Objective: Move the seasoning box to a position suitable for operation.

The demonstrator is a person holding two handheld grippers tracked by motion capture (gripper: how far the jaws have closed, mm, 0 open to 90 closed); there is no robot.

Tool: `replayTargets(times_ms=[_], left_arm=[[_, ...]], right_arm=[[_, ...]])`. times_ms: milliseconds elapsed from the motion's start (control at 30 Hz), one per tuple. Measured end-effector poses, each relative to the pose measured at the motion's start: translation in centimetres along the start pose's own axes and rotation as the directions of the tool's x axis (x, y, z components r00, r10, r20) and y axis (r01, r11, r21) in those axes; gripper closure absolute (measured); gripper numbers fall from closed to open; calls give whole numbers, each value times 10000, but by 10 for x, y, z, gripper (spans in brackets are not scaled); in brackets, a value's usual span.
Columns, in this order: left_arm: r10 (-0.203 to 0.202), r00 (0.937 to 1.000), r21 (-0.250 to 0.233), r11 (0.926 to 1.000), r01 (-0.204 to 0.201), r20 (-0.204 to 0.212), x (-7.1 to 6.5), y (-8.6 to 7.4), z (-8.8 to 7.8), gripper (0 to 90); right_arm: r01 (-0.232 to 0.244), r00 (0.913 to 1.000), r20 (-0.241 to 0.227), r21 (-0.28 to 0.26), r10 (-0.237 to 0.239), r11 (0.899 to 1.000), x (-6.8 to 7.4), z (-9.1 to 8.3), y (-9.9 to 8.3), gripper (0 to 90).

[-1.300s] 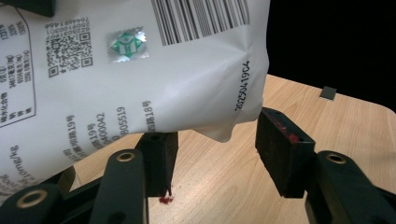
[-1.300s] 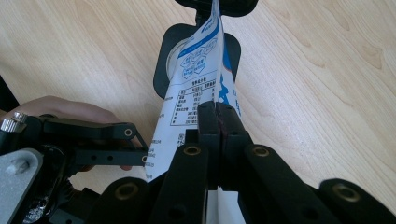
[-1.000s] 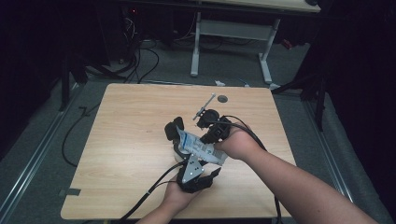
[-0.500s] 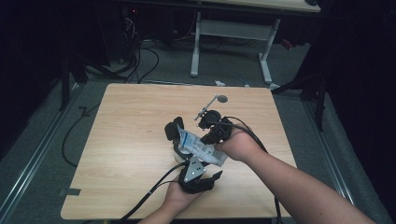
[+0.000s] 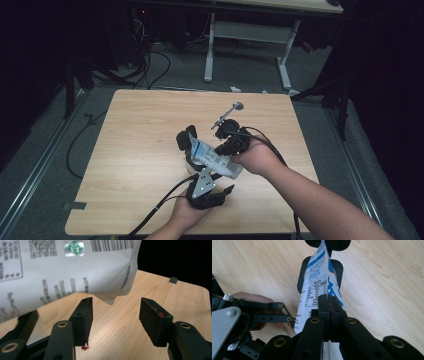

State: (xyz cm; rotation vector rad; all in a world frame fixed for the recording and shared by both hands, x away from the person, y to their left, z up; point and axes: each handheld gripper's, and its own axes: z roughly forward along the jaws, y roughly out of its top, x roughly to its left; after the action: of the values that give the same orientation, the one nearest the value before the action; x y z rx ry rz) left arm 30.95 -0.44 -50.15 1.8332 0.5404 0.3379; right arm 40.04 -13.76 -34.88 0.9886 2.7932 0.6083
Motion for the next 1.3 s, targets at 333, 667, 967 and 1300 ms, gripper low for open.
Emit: replayTargets(times_ms=[333, 667, 967, 1300], left_arm=[[-6, 9998, -105, 9999, 4, -186, 13, -8, -21, 440], [-181, 9985, -186, 9997, 172, -518, 31, -15, -48, 441], [-353, 9938, -282, 9991, 325, -1054, 52, -27, -77, 441], [-489, 9882, -504, 9978, 420, -1449, 66, -37, -104, 441]], right_arm=[[-48, 10000, -68, -409, 45, 9992, -3, -1, -6, 900], [-113, 9998, -141, -585, 105, 9982, -6, 1, -11, 900], [-212, 9994, -274, -828, 190, 9963, -7, 2, -16, 900], [-471, 9981, -460, -1529, 405, 9871, -12, -2, -27, 900]])
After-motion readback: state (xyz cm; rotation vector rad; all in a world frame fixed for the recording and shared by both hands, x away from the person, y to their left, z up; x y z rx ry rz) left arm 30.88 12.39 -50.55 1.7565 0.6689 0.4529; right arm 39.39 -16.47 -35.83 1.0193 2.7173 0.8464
